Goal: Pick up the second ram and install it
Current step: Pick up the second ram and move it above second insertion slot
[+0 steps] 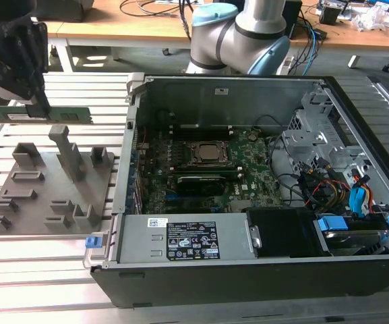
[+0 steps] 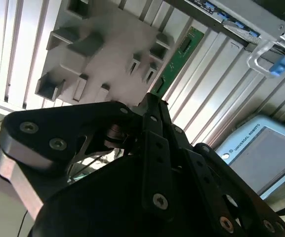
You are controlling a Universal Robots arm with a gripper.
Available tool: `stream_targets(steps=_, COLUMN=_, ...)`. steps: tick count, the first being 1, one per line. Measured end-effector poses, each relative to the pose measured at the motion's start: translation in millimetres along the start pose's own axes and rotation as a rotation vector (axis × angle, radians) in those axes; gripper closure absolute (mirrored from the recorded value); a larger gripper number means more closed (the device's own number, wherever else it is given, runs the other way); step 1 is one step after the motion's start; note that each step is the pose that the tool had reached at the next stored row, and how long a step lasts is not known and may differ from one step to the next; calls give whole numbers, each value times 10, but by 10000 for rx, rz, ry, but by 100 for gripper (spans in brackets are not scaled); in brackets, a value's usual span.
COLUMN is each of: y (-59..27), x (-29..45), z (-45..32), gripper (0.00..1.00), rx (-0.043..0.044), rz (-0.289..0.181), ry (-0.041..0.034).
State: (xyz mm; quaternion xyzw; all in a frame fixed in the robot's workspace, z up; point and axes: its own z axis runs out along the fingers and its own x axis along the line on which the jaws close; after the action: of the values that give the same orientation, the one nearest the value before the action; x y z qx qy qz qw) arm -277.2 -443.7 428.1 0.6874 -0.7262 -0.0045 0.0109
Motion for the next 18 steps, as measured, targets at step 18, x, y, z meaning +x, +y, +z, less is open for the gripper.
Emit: stream_targets(steps=18, y=-897, x=-49, z=-20, gripper=87, rx=-3, rz=0, ry=11)
